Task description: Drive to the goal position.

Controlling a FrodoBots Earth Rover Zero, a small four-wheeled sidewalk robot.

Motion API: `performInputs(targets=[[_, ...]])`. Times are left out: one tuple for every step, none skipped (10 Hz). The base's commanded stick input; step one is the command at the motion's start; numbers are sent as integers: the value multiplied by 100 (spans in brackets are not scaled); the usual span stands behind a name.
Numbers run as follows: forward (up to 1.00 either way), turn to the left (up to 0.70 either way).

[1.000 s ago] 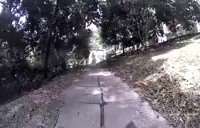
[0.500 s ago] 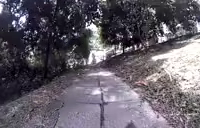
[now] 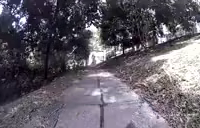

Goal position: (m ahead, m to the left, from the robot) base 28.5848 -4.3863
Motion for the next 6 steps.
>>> performInputs(targets=[[100, 0], [100, 0], [100, 0], [100, 0], [100, 0], [100, 0]])
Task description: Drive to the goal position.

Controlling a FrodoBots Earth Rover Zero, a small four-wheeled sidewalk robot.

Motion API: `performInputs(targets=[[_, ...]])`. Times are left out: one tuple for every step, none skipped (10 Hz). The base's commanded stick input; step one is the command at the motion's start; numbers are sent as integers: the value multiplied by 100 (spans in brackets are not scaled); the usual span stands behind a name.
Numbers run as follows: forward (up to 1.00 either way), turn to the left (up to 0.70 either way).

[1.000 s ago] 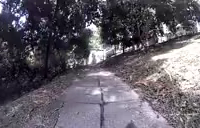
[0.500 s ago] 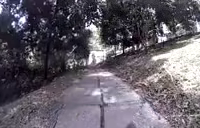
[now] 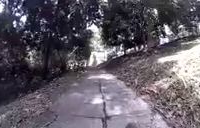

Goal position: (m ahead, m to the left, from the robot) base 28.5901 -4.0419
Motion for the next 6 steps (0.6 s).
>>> performInputs(targets=[[100, 0], [100, 0], [100, 0], [100, 0], [100, 0], [100, 0]])
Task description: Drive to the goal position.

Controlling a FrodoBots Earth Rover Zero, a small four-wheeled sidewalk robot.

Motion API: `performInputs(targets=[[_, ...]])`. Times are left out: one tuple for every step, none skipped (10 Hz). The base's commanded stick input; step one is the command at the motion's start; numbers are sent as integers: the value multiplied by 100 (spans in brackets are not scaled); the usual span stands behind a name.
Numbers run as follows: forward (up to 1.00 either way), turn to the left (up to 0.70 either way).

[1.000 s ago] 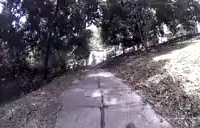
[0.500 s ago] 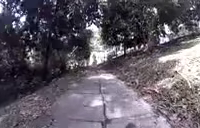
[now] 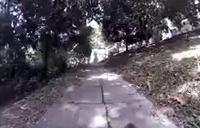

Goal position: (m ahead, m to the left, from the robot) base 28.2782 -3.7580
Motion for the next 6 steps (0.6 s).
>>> performInputs(targets=[[100, 0], [100, 0], [100, 0], [100, 0], [100, 0], [100, 0]])
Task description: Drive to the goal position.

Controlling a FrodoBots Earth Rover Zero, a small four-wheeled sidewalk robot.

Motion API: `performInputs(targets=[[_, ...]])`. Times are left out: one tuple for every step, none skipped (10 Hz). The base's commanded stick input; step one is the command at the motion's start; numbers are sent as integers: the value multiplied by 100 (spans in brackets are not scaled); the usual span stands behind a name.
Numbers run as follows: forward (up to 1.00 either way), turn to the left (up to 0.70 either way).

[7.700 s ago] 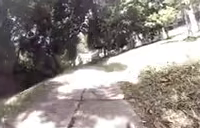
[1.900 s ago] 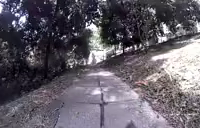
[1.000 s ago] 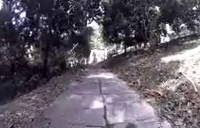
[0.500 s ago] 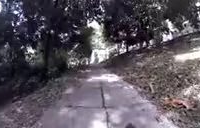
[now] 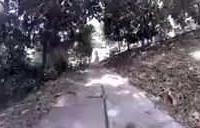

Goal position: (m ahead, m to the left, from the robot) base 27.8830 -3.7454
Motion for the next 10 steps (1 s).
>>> performInputs(targets=[[100, 0], [100, 0], [100, 0], [100, 0], [100, 0], [100, 0], [100, 0], [100, 0], [100, 0], [100, 0]])
